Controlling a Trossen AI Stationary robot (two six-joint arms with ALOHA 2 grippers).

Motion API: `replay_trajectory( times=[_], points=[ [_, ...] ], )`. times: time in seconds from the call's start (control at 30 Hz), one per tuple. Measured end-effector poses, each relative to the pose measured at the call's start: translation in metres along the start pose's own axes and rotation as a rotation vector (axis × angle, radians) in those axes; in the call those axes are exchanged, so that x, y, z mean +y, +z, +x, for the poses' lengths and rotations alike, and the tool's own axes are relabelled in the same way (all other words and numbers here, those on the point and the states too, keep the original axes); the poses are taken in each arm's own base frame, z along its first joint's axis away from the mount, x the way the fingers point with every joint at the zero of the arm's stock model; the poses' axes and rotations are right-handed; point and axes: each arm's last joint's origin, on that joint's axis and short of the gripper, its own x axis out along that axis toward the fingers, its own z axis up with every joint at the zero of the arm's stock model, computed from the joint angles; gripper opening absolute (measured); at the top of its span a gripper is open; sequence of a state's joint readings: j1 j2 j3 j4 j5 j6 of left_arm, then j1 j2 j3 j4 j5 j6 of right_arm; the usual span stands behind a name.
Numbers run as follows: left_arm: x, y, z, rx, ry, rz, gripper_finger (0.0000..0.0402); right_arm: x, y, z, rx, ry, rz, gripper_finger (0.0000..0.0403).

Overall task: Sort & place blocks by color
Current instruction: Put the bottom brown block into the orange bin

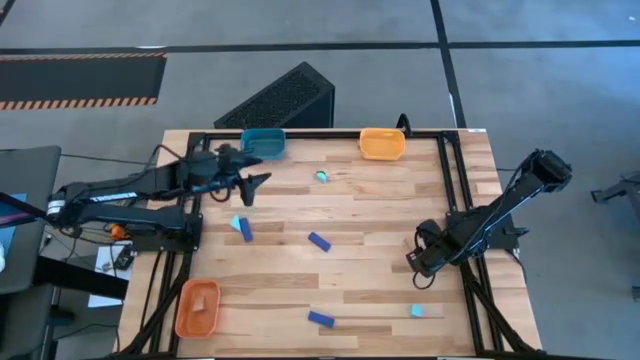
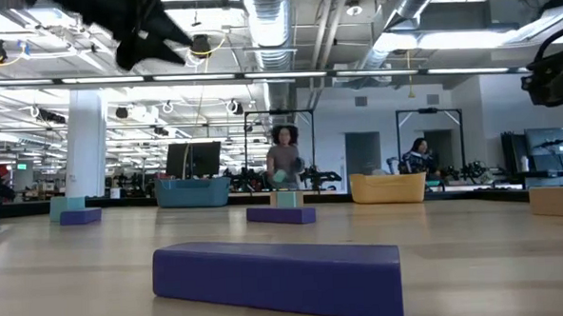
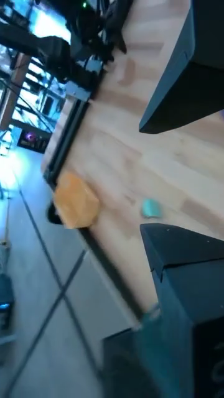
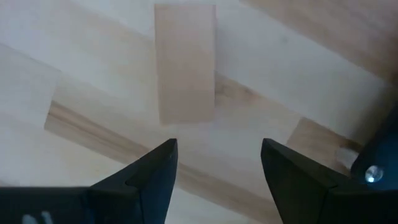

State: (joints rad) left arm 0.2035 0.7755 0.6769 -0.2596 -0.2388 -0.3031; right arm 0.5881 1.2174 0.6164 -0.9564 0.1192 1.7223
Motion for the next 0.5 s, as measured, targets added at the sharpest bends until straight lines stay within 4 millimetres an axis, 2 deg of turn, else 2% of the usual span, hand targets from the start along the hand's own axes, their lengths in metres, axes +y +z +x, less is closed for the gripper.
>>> replay_trajectory(
  times=[0.13, 0.2, 0.33, 0.5],
  points=[
    [0.008, -0.038, 0.004, -0.035, -0.079, -0.159, 0.0238, -0.001, 0.005, 0.005, -0.017, 0.013, 0.044, 0.0256],
    [0.009, -0.047, 0.004, -0.08, -0.127, -0.201, 0.0238, -0.002, 0.004, 0.009, -0.019, 0.019, 0.058, 0.0256],
    [0.01, -0.051, 0.0, -0.131, -0.151, -0.19, 0.0238, -0.005, 0.004, 0.013, -0.019, 0.015, 0.068, 0.0256],
    [0.009, -0.04, -0.009, -0.192, -0.169, -0.157, 0.0238, -0.011, 0.004, 0.022, -0.014, -0.024, 0.065, 0.0251]
  ],
)
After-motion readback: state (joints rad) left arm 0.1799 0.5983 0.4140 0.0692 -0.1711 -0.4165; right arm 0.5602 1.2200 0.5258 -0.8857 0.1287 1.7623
